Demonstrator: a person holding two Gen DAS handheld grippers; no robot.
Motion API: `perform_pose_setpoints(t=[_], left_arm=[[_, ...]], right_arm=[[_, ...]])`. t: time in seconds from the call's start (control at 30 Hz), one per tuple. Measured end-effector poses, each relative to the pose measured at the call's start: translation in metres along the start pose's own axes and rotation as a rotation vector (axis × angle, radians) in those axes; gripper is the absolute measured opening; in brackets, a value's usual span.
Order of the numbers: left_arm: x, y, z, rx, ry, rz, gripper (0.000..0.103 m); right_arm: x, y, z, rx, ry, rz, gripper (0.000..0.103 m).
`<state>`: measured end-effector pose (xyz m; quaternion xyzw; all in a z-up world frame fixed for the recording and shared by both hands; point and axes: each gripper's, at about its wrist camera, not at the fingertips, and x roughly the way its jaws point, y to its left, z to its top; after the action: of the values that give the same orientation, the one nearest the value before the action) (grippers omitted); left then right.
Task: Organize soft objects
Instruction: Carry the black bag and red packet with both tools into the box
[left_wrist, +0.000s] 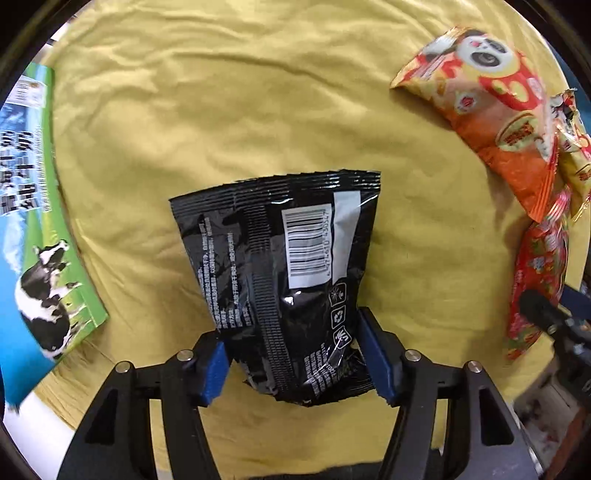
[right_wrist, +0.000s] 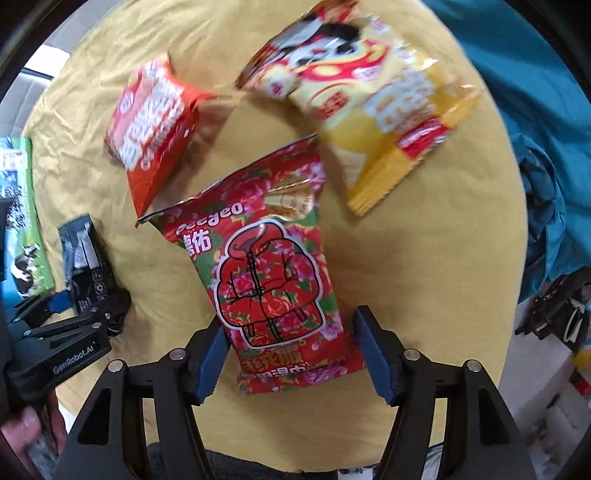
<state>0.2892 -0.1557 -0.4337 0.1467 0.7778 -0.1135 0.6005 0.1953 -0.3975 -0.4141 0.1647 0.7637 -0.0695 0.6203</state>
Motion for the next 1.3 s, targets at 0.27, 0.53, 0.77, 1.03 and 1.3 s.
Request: perform_pose_setpoints(t=[0.27, 0.53, 0.77, 1.03, 1.3], left_arm=[[0.001, -0.023, -0.046, -0.041, -0.080, 0.029, 0.052], [-0.010, -0.013, -0.090, -0.067, -0.144, -0.031, 0.046], [-0.055, 0.002, -0.113, -0.094, -0.239, -0.091, 0.043], [-0.101, 0.041, -0.143, -0.142, -0.332, -0.175, 0.041], [-0.179, 0.100, -0.157, -0.190, -0.490, -0.256, 0.041]], right_arm=[[0.005, 0.032, -0.022, -0.021, -0.080, -0.096, 0.052], [-0.006, 0.044, -0.068, -0.063, -0.108, -0.076, 0.049], [-0.039, 0.070, -0.085, -0.111, -0.153, -0.064, 0.049], [-0.094, 0.094, -0.087, -0.131, -0.209, -0.048, 0.048], [-0.157, 0.192, -0.078, -0.214, -0.319, 0.040, 0.048]])
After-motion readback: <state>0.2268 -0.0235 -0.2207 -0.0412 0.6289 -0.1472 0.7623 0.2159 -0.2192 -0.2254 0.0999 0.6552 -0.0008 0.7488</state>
